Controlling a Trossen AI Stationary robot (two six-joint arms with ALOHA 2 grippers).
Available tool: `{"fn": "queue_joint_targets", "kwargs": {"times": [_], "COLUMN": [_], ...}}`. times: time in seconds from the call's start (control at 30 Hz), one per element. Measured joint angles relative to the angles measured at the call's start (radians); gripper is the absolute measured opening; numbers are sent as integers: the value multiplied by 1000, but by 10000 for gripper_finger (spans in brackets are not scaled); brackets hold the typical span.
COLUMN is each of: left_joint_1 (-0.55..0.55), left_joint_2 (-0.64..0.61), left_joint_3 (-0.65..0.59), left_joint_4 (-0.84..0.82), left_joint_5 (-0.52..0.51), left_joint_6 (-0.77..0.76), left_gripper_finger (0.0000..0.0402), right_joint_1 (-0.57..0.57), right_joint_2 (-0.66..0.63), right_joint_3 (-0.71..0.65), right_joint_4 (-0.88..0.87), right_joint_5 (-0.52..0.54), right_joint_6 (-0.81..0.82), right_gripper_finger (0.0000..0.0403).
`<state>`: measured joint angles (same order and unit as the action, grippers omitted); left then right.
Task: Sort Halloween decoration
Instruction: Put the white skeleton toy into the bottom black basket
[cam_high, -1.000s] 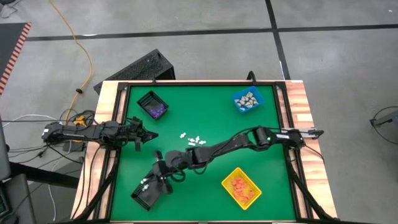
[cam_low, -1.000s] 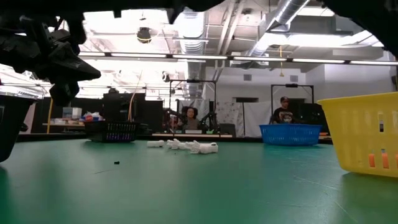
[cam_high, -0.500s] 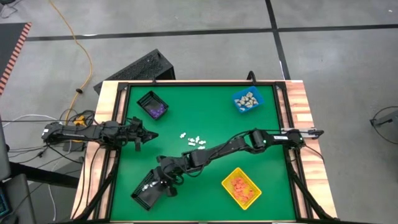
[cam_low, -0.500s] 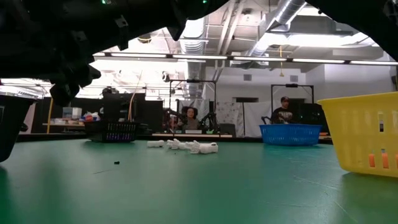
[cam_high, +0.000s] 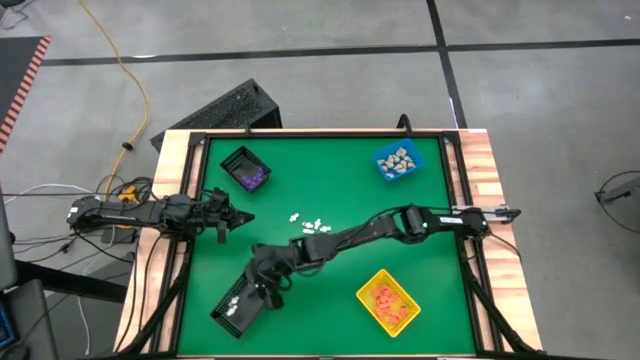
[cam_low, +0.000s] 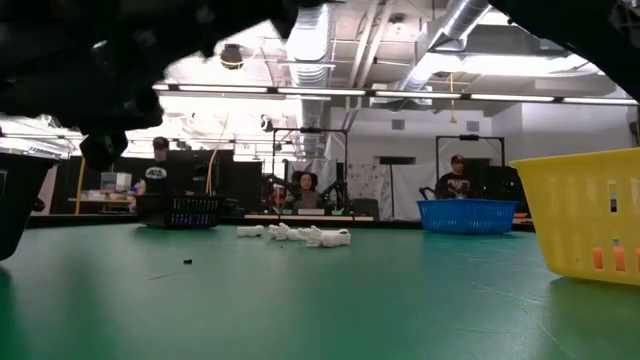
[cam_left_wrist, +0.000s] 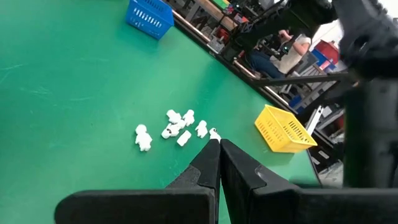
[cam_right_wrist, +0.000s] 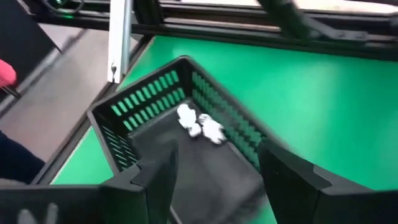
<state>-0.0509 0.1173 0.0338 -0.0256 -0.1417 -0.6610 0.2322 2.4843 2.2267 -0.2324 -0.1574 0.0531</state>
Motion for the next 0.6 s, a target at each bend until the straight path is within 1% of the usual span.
{"fn": "queue_joint_targets", "kwargs": {"times": [0.07,0.17,0.27,0.4,0.47,0.6], "left_joint_1": [0,0,0,0,0,0], "left_joint_2": [0,0,0,0,0,0], "left_joint_3": [0,0,0,0,0,0], "left_joint_4": [0,0,0,0,0,0], "left_joint_5": [1,2,2,1,1,0], "left_joint_6": [-9,-14,-14,-15,-8,-1], "left_gripper_finger": [0,0,0,0,0,0], "right_joint_1": [-20,-61,-117,-198,-238,-299], "right_joint_2": [-20,-72,-144,-181,-187,-176], "right_joint_3": [57,132,110,105,105,105], "right_joint_4": [-112,-314,-474,-721,-784,-837], "right_joint_5": [4,53,76,76,37,-49], "right_joint_6": [-41,-127,-190,-252,-280,-343], "right_gripper_finger": [237,231,226,223,223,223]}}
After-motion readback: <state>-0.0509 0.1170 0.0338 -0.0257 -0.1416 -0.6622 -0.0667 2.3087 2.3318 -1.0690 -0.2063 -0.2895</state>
